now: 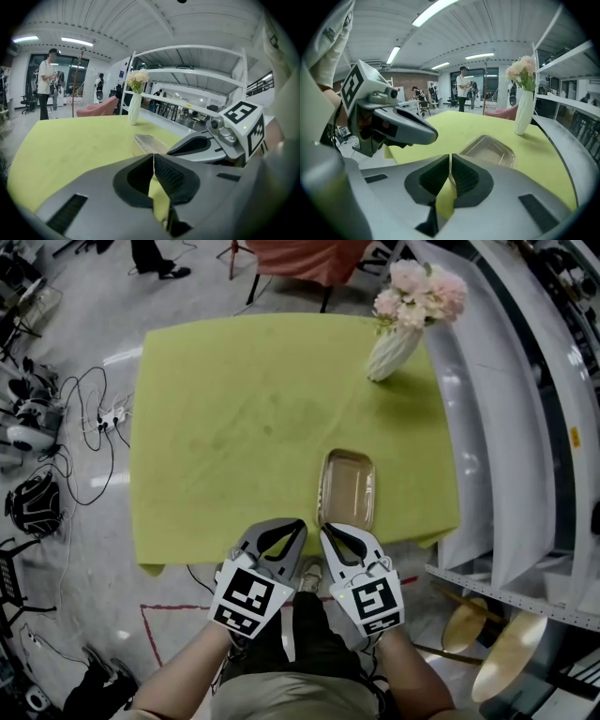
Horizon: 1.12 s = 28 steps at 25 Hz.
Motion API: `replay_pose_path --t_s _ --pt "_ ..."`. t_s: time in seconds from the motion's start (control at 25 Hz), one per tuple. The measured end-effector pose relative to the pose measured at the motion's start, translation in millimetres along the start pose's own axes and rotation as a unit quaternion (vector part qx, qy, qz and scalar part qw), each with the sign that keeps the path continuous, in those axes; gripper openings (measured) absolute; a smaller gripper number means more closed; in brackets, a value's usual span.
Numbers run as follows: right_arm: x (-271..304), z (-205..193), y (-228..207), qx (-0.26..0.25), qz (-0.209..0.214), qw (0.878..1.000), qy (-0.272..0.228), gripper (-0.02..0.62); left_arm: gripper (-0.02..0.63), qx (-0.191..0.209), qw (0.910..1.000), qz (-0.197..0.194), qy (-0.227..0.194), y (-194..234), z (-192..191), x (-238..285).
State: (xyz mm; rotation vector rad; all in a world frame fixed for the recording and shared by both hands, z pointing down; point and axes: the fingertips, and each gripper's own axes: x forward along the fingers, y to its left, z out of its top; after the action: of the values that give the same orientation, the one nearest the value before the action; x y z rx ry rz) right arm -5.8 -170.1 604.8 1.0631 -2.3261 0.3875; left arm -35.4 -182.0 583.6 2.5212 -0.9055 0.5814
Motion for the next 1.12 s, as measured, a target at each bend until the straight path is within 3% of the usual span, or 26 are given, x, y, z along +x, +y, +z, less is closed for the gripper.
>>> replay_pose_path --t_s 0.12,0.52,0.84,1.12 --pt "0 0 0 0.021 0.014 1.000 -0.007 0.021 0.048 -0.018 0.9995 -0.021 0.017 -6 -11 15" --pt "0 -2 2 0.024 0.043 0.999 -0.016 0.020 0.063 -0.078 0.9958 -0.038 0.028 -5 -29 37" --pt "-4 8 13 -0.012 0.074 0.996 -0.040 0.018 0.054 -0.073 0.9947 -0.014 0.070 3 -49 46" --pt "-21 27 12 0.038 0.108 0.990 -0.084 0.018 0.054 -0.071 0.9933 0.008 0.091 8 -52 49"
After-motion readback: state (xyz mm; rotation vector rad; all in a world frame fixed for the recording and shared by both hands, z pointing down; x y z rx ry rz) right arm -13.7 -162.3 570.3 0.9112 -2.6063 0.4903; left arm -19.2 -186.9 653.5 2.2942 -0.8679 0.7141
